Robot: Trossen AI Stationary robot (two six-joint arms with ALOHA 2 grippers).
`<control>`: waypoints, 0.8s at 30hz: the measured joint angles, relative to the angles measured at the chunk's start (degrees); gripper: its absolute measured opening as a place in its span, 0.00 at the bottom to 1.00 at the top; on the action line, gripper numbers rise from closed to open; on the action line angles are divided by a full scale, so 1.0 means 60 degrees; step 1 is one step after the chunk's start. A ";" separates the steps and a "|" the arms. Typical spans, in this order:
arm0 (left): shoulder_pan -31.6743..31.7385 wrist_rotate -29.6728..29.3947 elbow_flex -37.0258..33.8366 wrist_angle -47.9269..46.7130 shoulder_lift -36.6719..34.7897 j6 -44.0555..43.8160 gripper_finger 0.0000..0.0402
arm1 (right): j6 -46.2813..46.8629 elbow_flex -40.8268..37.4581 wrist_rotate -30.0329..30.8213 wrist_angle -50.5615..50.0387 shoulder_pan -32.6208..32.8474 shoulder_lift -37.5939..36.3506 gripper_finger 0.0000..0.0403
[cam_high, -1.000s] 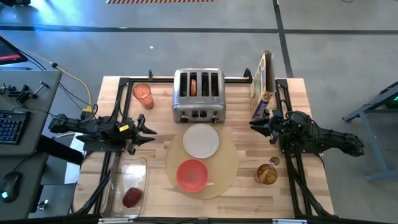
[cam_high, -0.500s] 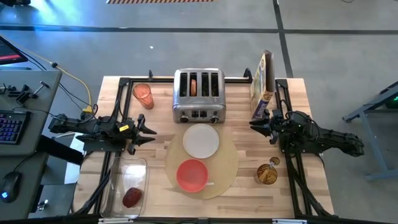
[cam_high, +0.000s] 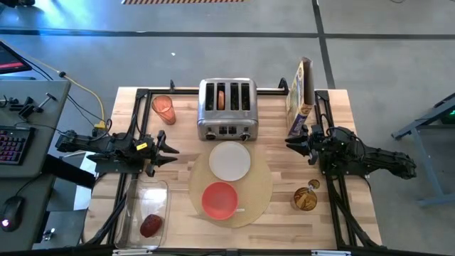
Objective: Arrange a breakfast setting
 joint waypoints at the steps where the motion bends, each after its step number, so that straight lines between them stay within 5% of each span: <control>1: 0.0000 0.0000 0.0000 -0.0002 0.0000 0.0003 0.29 | 0.0001 0.0000 0.0000 0.0000 0.0000 -0.0002 0.27; 24: -0.0004 -0.0546 0.0000 0.0094 0.0000 0.0003 0.29 | 0.0000 0.0001 0.0000 0.0000 0.0001 0.0001 0.27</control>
